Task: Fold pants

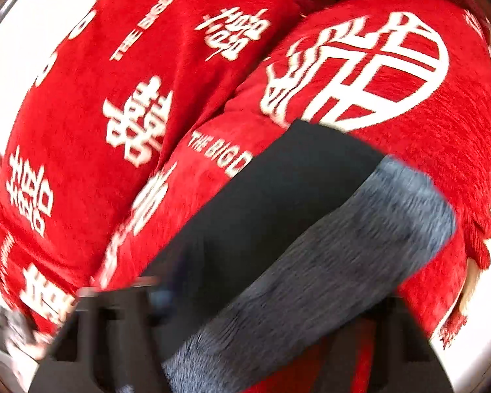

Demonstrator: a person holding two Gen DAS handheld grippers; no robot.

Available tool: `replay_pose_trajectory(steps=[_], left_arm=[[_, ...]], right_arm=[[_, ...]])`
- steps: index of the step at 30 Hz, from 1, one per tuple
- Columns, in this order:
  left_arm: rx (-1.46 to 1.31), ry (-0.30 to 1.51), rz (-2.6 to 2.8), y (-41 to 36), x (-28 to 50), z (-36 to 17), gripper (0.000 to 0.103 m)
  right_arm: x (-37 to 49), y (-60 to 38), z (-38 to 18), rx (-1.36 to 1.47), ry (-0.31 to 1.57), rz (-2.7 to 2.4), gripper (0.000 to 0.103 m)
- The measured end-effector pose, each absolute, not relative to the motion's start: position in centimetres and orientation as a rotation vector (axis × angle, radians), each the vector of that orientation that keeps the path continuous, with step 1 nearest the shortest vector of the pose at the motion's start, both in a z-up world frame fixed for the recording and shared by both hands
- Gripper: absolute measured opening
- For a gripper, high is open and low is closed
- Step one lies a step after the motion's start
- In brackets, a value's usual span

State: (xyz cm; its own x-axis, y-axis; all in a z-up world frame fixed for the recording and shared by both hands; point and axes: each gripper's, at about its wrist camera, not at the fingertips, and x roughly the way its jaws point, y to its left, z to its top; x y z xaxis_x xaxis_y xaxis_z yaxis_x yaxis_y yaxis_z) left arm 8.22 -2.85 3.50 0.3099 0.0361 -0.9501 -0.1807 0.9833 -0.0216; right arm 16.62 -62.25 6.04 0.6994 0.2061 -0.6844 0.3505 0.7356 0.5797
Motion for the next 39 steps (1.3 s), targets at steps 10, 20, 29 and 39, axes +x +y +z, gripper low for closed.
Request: replay_pose_trajectory(steps=[10,20,29,39], left_arm=[[-0.088,1.245,0.125,-5.5,9.5,3.3,0.102],[-0.103,1.266,0.11,-6.2,10.2,3.6,0.102],[-0.032,1.169,-0.032,-12.7,11.5,4.6,0.102],[-0.039,1.193,0.05,-9.1,11.1,2.0,0.102]], right_arm=[[18.6,-59.9,10.3,0.411,0.758,-0.024,0.008],[16.0,-62.5,8.2,0.427,0.834,-0.31,0.08],[11.3,-41.8,14.1,-0.057,0.858,0.214,0.083],[14.3,-37.5,8.9,-0.146,1.026,0.249,0.086]])
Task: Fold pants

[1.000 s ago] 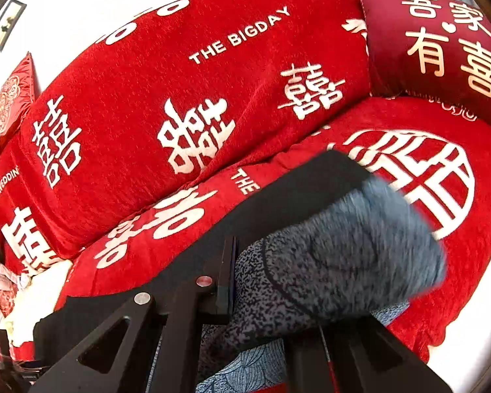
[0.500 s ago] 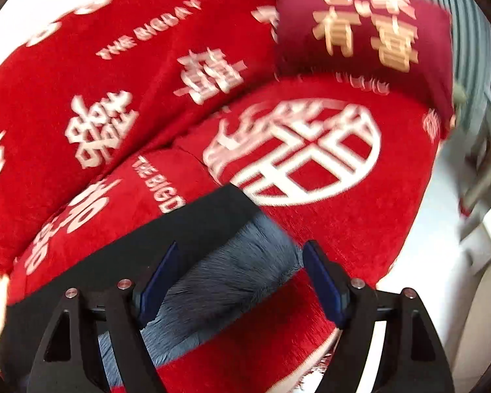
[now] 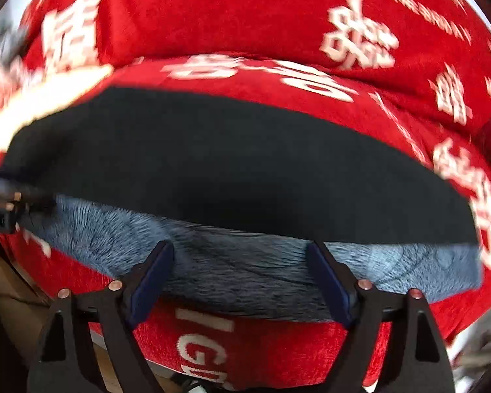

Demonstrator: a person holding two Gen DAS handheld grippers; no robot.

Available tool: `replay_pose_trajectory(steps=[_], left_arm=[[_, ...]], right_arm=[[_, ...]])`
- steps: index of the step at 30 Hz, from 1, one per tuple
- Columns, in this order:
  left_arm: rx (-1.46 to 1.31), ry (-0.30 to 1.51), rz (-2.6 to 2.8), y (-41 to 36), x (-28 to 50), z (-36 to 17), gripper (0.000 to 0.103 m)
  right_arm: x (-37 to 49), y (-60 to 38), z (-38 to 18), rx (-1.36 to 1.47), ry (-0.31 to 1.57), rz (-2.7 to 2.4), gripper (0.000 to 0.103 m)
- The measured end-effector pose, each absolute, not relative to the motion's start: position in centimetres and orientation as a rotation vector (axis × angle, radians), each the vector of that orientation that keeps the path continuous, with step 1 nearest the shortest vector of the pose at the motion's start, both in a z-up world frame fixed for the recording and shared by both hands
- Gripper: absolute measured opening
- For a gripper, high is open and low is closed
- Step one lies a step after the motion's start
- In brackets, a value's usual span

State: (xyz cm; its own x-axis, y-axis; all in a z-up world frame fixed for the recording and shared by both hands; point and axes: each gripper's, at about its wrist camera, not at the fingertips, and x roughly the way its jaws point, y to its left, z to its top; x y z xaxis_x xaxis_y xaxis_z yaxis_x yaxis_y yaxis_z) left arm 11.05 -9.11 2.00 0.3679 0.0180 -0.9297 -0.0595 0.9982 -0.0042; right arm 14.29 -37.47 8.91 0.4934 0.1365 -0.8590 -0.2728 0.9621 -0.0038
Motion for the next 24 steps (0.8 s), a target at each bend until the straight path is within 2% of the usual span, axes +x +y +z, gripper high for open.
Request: replay_pose_trajectory(steps=[2,4,9,13,15,20,24], left_arm=[[-0.038,1.183,0.061,-8.1,10.4,1.9,0.102],[-0.04,1.172,0.054,-7.0,9.7,1.8,0.102],[-0.054,1.169,0.104,-4.3,7.4,1.9,0.102],[-0.163,1.136,0.164,-1.9,9.6,3.0,0.102],[-0.201,1.125,0.208,-1.3,11.9,3.3,0.102],[-0.232,1.154,0.284,-0.9,15.5,2.6,0.102],[-0.225,1.161,0.33,0.4,16.0,1.5,0.102]], right_arm=[[14.9,-40.5,8.7,-0.118,1.044,0.155,0.089],[15.1,-44.2,8.3,-0.065,1.063,0.071,0.096],[15.0,-49.5,9.2,0.071,1.1,-0.128,0.099],[16.1,-43.6,12.7,0.05,0.967,-0.018,0.099],[17.4,-39.0,12.9,0.0,0.964,0.07,0.099],[21.8,-29.6,10.0,-0.048,1.051,0.211,0.099],[23.7,-29.8,8.1,-0.102,1.068,0.141,0.099]])
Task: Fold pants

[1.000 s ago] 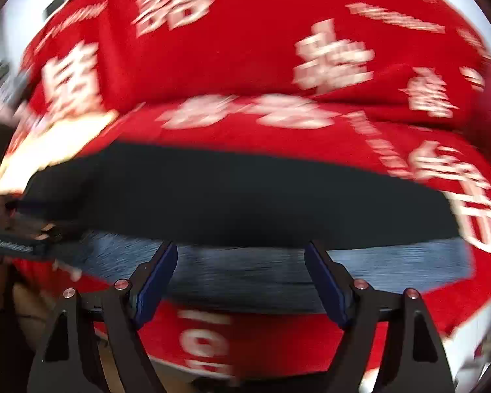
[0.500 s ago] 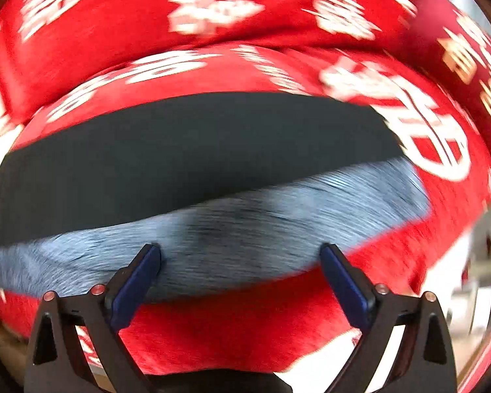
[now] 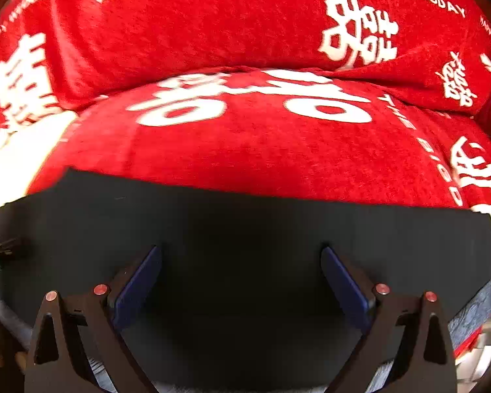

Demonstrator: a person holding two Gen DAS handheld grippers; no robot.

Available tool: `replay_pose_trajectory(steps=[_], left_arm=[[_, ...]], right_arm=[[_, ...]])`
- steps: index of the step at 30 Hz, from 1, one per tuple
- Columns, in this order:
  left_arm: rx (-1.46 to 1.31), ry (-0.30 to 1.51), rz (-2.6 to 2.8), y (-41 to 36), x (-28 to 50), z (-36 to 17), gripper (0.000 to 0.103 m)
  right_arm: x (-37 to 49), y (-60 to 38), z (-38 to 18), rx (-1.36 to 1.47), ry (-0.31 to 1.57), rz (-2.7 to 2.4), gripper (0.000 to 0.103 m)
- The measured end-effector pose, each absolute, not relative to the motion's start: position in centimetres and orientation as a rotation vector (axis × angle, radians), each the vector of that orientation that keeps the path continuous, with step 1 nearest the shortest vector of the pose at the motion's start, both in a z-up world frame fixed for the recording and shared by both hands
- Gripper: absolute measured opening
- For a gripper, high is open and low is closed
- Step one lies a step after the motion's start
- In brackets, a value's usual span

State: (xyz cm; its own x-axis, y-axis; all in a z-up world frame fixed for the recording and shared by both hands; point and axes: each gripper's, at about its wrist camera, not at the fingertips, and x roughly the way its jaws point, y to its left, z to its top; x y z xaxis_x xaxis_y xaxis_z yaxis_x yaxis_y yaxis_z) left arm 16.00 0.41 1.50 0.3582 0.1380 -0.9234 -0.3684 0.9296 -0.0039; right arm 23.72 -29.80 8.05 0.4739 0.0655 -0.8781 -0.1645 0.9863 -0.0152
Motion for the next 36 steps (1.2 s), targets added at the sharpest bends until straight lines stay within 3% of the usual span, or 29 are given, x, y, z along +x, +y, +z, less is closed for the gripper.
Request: replay_pose_trajectory(steps=[14,21,28,36], left_arm=[[-0.177,1.125,0.281,1.4,16.1,1.6,0.102],[-0.177,1.119,0.263,2.2,15.1,1.9,0.102],[-0.179,1.09,0.336,5.5,10.1,2.9,0.102],[-0.274,1.085,0.368,8.5,7.0,1.3,0.102]], right_arm=[[25.1,-55.5,8.1,0.149,1.06,-0.126,0.103],[24.2,-59.8,8.1,0.202,1.05,-0.244,0.103],[18.0,-49.6,12.8,0.059,0.928,-0.072,0.103],[14.1,-31.8,11.6,-0.088,0.965,0.221,0.103]])
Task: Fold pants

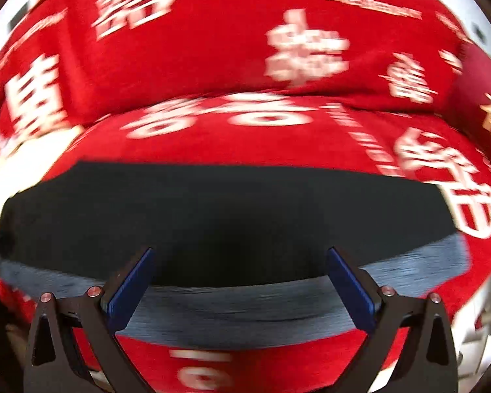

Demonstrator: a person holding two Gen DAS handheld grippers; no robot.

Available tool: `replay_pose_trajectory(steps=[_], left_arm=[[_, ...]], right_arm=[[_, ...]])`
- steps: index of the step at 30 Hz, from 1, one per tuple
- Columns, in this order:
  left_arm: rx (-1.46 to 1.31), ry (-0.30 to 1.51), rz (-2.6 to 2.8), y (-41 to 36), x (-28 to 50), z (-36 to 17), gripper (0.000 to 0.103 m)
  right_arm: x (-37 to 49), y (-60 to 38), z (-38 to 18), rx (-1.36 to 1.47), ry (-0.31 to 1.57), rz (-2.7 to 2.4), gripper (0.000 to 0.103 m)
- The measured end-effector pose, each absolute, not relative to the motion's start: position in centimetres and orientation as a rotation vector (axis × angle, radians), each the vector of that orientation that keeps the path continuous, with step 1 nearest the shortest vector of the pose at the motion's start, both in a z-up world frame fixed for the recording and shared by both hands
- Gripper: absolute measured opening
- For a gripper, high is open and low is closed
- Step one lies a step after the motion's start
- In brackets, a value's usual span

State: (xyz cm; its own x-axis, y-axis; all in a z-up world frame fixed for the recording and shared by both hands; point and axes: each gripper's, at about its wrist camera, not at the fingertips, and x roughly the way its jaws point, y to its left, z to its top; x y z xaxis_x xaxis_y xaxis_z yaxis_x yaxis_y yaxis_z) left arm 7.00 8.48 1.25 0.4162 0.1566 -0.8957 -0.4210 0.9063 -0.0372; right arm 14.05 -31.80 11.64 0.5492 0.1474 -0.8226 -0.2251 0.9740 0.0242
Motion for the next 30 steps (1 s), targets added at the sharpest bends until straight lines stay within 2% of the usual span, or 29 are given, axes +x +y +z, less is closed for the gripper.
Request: replay_pose_trajectory(steps=[7,11,15,20,30], left_arm=[[-0.32,1.082,0.365,11.2,3.6,0.0,0.102],[-0.351,1.08,0.425,12.2,1.3,0.5,0.102],[-0.282,1.042,0.298,6.9,1.0,1.9,0.102],[-0.099,1.087,0.237,0.4,2.9,0.3,0.102],[-0.232,1.123,0.242,4.9,0.6,-0.9,0.102]], right_arm=[[11.2,-25.9,7.7,-0.264,1.019,0.272,0.103],[10.5,-26.4,8.6,-0.282,1.015,0.209,0.103],[8.9,-22.4,10.3,-0.278,0.95,0.296,0.103],[9.3,-17.4,8.5,-0.273,0.996,0.341,0.103],[10.2,-21.8,7.7,-0.297,1.036,0.236,0.103]])
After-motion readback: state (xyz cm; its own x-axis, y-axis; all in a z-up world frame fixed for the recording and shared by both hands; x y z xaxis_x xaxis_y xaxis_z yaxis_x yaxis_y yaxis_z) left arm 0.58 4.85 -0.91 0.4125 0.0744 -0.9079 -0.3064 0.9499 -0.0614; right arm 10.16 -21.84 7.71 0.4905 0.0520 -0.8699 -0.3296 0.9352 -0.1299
